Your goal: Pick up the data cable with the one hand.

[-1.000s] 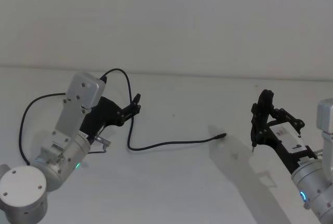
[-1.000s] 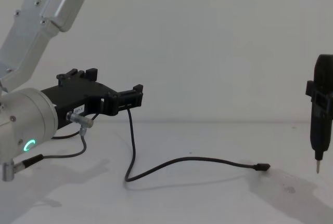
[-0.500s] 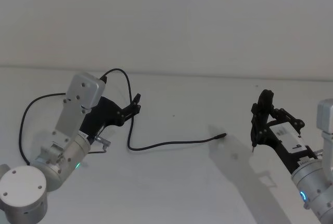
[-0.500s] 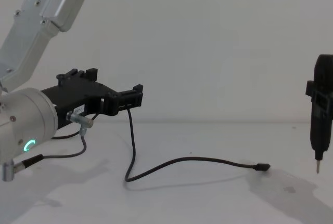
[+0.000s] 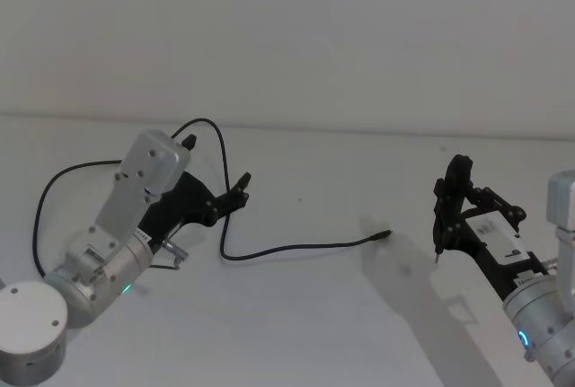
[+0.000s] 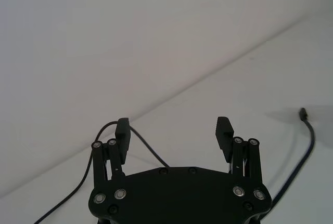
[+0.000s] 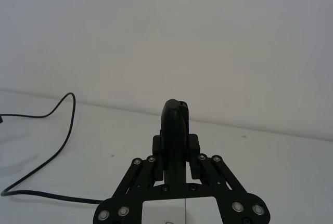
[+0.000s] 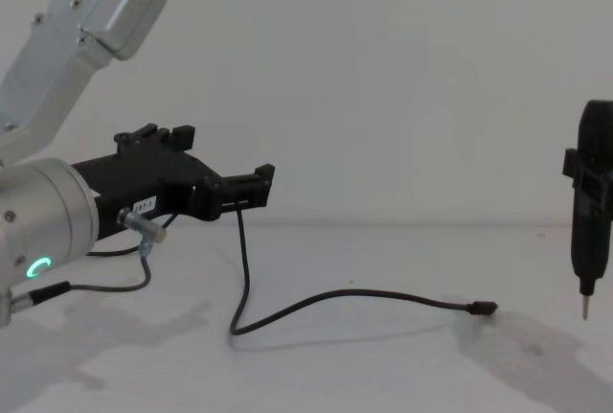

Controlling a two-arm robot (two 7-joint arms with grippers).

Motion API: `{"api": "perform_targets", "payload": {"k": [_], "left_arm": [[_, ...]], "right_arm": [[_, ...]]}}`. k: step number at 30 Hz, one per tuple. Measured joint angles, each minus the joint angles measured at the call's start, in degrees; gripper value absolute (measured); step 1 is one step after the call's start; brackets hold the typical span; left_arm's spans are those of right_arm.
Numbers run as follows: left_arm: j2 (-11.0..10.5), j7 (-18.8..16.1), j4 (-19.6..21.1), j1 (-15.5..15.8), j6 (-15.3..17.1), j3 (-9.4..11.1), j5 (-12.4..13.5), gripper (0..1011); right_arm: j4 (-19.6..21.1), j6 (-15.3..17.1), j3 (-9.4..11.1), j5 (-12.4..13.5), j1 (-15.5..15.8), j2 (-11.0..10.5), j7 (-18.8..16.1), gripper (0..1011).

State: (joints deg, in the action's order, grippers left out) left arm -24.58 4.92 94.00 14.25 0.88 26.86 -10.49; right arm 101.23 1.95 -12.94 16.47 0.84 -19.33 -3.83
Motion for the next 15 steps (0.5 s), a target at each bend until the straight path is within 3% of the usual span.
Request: {"api": "perform_targets", "payload": {"k": [10, 15], "left_arm": [[-3.9, 7.0, 1.2, 1.5, 0.0, 1.3, 0.6, 1001], [-6.3, 12.2, 2.4, 3.0, 1.7, 2.5, 0.8, 1001]], "right_arm": [[0.0, 0.0, 0.0, 0.0, 0.0, 0.0, 0.0, 268], [0.0, 0.0, 0.0, 0.0, 0.0, 0.0, 0.0, 268]]}}
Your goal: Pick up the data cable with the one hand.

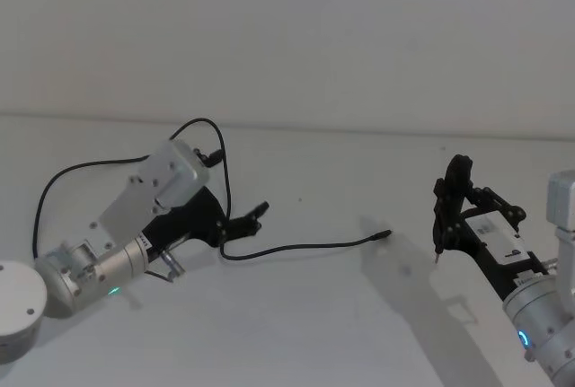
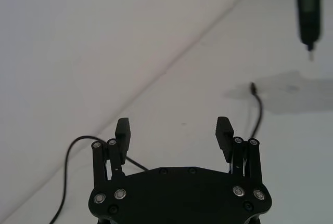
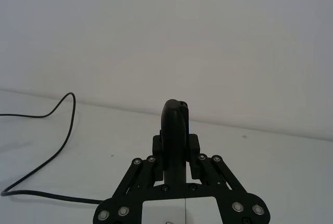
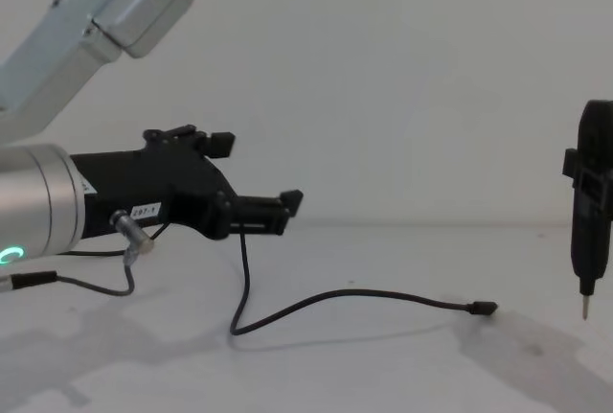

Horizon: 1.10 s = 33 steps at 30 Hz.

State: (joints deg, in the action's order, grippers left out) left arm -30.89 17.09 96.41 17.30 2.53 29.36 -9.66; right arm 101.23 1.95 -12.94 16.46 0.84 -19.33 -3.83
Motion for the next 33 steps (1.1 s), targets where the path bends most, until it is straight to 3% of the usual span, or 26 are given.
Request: {"api": "perform_targets", "payload": {"k": [8, 14, 23, 33], "left_arm": [[-2.0, 6.2, 1.6, 2.6, 4.7, 2.0, 0.1, 1001], [-2.2, 10.6, 2.6, 5.2, 10.3, 4.3, 0.8, 1001], [-1.1, 13.1, 2.6, 7.4, 14.5, 6.7, 2.4, 1001], [1.0, 13.0, 0.8, 8.9, 15.8, 8.9, 5.3, 1001]], "right_arm": [[0.0, 0.0, 0.0, 0.0, 0.0, 0.0, 0.0, 268], [0.0, 0.0, 0.0, 0.0, 0.0, 0.0, 0.0, 268], [0.0, 0.0, 0.0, 0.0, 0.0, 0.0, 0.0, 268], [0.0, 0.0, 0.0, 0.0, 0.0, 0.0, 0.0, 268]]}}
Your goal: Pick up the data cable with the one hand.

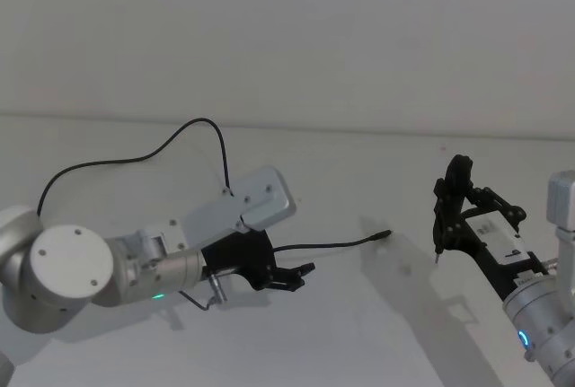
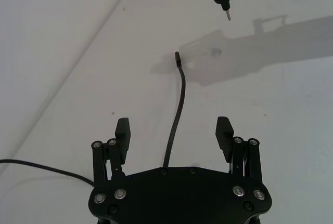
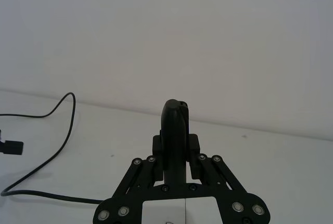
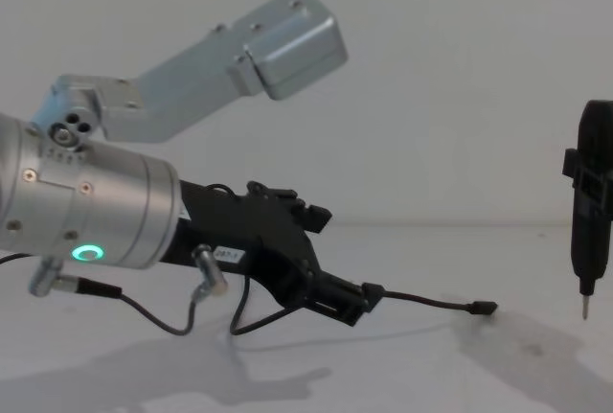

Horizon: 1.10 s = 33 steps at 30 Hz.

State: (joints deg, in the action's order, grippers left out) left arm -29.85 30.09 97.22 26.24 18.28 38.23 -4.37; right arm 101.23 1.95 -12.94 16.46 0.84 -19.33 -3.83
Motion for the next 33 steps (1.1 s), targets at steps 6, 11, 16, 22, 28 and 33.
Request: {"api": "perform_targets", "payload": {"k": [6, 11, 16, 22, 28, 33], "left_arm": [[1.4, -0.8, -1.5, 0.7, 0.1, 1.1, 1.8, 1001], [2.7, -1.7, -3.0, 1.4, 0.0, 1.9, 3.4, 1001], [4.1, -2.9, -4.8, 2.0, -0.3, 2.8, 5.2, 1001], [5.8, -4.0, -6.8, 2.7, -0.8, 3.5, 6.8, 1001], [7.3, -4.8, -8.5, 3.1, -1.1, 4.0, 8.0, 1001], [8.4, -5.2, -9.7, 3.4, -1.2, 4.2, 8.6, 1001]], "right_arm": [[0.0, 0.0, 0.0, 0.0, 0.0, 0.0, 0.0, 268], [0.0, 0.0, 0.0, 0.0, 0.0, 0.0, 0.0, 268], [0.0, 0.0, 0.0, 0.0, 0.0, 0.0, 0.0, 268], [0.0, 0.0, 0.0, 0.0, 0.0, 0.0, 0.0, 268], [0.0, 0.0, 0.0, 0.0, 0.0, 0.0, 0.0, 268], [0.0, 0.0, 0.0, 0.0, 0.0, 0.0, 0.0, 268]]}}
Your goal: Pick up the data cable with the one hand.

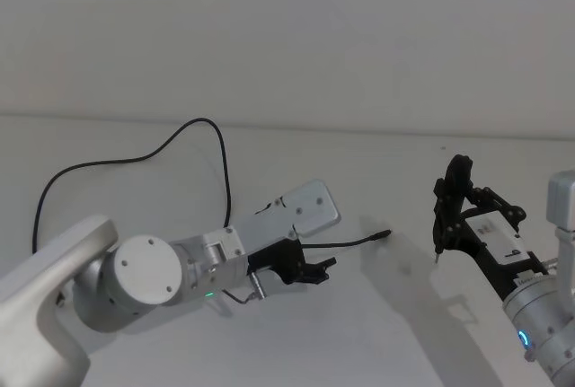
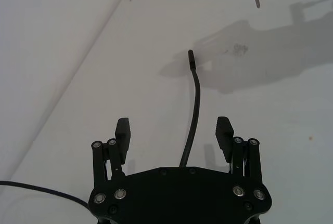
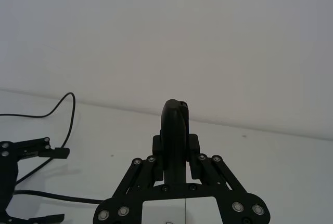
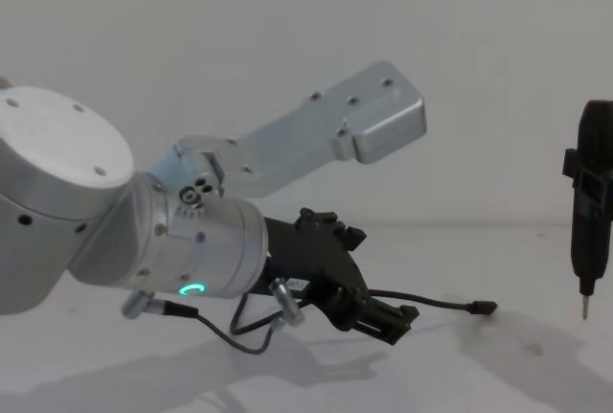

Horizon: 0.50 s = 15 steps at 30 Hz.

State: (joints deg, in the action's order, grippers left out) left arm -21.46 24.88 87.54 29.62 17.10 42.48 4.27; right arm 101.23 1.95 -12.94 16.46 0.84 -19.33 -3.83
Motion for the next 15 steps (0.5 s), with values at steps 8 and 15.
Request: {"api": "perform_targets", "payload": {"k": [8, 15], "left_arm": [[1.5, -0.5, -1.6, 0.4, 0.1, 0.4, 1.0, 1001], [2.3, -0.7, -2.5, 0.5, 0.2, 0.6, 1.4, 919]], "right_arm": [[0.0, 0.0, 0.0, 0.0, 0.0, 0.0, 0.0, 268], [0.0, 0.0, 0.0, 0.0, 0.0, 0.0, 0.0, 268]]}}
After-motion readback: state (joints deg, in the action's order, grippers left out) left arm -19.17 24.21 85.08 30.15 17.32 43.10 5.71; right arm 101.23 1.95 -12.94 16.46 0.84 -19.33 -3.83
